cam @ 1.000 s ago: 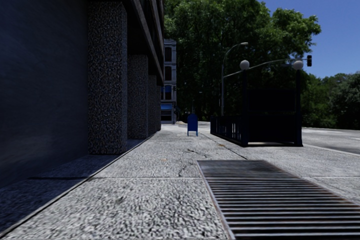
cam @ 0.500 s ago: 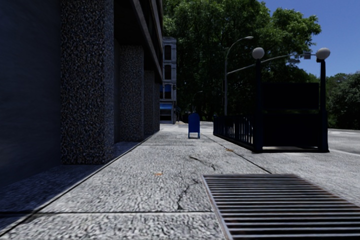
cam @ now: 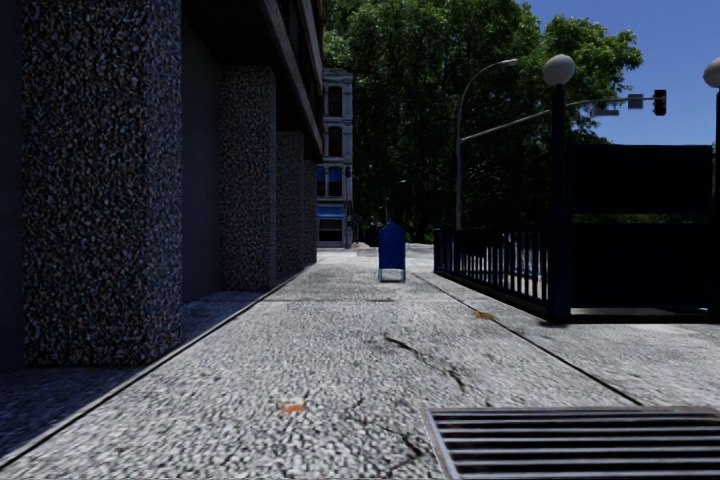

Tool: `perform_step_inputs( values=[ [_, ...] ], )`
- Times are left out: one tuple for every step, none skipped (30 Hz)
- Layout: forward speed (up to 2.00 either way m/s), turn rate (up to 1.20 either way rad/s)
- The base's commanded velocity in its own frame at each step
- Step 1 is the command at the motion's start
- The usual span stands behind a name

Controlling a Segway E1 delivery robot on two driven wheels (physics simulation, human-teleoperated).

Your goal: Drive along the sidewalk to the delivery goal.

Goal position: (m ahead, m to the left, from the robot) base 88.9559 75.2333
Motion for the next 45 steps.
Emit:
perform_step_inputs(
  values=[
    [2.00,0.00],
    [2.00,0.00],
    [2.00,0.00],
    [2.00,0.00],
    [2.00,0.00],
    [2.00,0.00],
    [2.00,0.00],
    [2.00,0.00],
    [2.00,0.00],
    [2.00,0.00],
    [2.00,0.00],
    [2.00,0.00],
    [2.00,0.00],
    [2.00,0.00],
    [2.00,0.00],
    [2.00,0.00],
    [2.00,0.00],
    [2.00,0.03],
    [2.00,0.14],
    [2.00,0.14],
    [2.00,0.33],
    [2.00,0.33],
    [2.00,0.33],
    [2.00,0.33],
    [2.00,0.33],
    [2.00,0.33],
    [2.00,0.25],
    [2.00,0.21],
    [2.00,0.20],
    [2.00,0.20],
    [2.00,0.00],
    [2.00,0.00],
    [2.00,0.00],
    [2.00,0.00],
    [2.00,0.00],
    [2.00,0.00],
    [2.00,0.00],
    [2.00,0.00],
    [2.00,0.00],
    [2.00,0.00],
    [2.00,0.00],
    [2.00,0.00],
    [2.00,0.00],
    [2.00,0.00],
    [2.00,0.00]
  ],
)
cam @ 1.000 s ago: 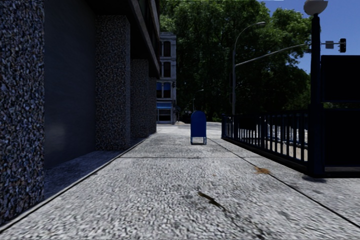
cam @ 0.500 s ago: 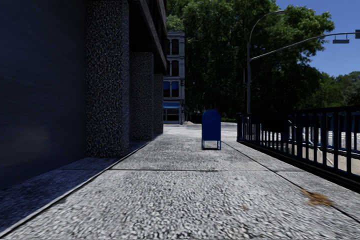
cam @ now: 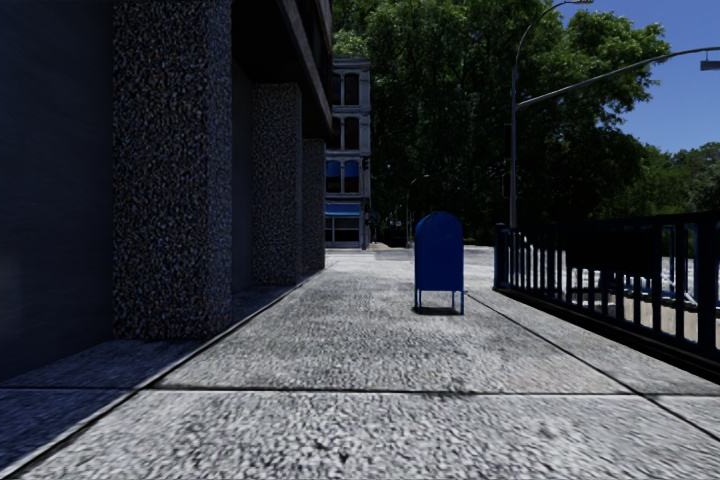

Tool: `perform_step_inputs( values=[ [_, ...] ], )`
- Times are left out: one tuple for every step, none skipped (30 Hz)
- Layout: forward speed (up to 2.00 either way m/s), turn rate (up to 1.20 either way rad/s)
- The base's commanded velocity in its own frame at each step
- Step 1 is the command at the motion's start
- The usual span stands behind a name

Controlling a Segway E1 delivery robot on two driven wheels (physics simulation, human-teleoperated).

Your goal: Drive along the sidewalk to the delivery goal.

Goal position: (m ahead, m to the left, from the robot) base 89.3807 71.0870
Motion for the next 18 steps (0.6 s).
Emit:
perform_step_inputs(
  values=[
    [2.00,0.00],
    [2.00,0.00],
    [2.00,0.00],
    [2.00,0.00],
    [2.00,0.00],
    [2.00,0.00],
    [2.00,0.00],
    [2.00,0.00],
    [2.00,0.00],
    [2.00,0.00],
    [2.00,0.00],
    [2.00,0.00],
    [2.00,0.00],
    [2.00,0.00],
    [2.00,0.00],
    [2.00,0.00],
    [2.00,0.00],
    [2.00,0.00]
  ],
)
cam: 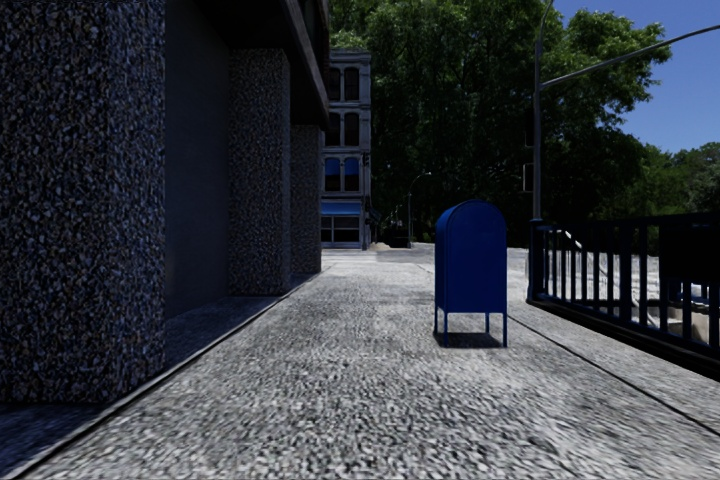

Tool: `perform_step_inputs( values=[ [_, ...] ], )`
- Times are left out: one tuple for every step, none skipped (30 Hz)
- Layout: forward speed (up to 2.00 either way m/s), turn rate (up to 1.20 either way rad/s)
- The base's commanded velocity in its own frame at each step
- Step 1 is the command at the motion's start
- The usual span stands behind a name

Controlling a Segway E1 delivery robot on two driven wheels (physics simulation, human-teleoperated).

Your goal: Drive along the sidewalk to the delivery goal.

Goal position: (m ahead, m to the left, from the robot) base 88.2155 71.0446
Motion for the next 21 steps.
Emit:
perform_step_inputs(
  values=[
    [2.00,0.00],
    [2.00,0.00],
    [2.00,0.00],
    [2.00,0.00],
    [2.00,0.00],
    [2.00,0.00],
    [2.00,0.00],
    [2.00,0.00],
    [2.00,0.00],
    [2.00,0.00],
    [2.00,0.00],
    [2.00,0.00],
    [2.00,0.00],
    [2.00,0.00],
    [2.00,0.00],
    [2.00,0.00],
    [2.00,0.00],
    [2.00,0.00],
    [2.00,0.00],
    [2.00,0.00],
    [2.00,0.00]
  ],
)
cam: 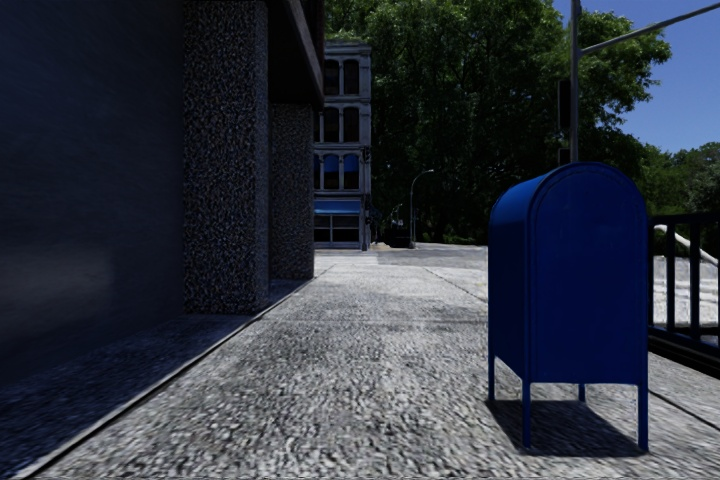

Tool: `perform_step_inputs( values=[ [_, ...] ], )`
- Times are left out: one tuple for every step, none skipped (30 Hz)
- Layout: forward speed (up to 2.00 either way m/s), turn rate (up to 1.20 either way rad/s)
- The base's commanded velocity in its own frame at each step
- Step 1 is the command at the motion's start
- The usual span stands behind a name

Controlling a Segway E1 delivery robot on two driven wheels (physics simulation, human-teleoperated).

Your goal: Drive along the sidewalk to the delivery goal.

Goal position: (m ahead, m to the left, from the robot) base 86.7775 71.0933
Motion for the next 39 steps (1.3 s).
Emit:
perform_step_inputs(
  values=[
    [2.00,0.00],
    [2.00,0.00],
    [2.00,0.00],
    [2.00,0.00],
    [2.00,0.00],
    [2.00,0.00],
    [2.00,0.00],
    [2.00,0.00],
    [2.00,0.00],
    [2.00,0.00],
    [2.00,0.00],
    [2.00,0.00],
    [2.00,0.00],
    [2.00,0.00],
    [2.00,0.00],
    [2.00,0.00],
    [2.00,0.00],
    [2.00,0.00],
    [2.00,0.00],
    [2.00,0.00],
    [2.00,0.00],
    [2.00,0.00],
    [2.00,0.00],
    [2.00,0.00],
    [2.00,0.00],
    [2.00,0.00],
    [2.00,0.00],
    [2.00,0.00],
    [2.00,0.00],
    [2.00,0.00],
    [2.00,0.00],
    [2.00,0.00],
    [2.00,0.00],
    [2.00,0.00],
    [2.00,0.00],
    [2.00,0.00],
    [2.00,0.00],
    [2.00,0.00],
    [2.00,0.00]
  ],
)
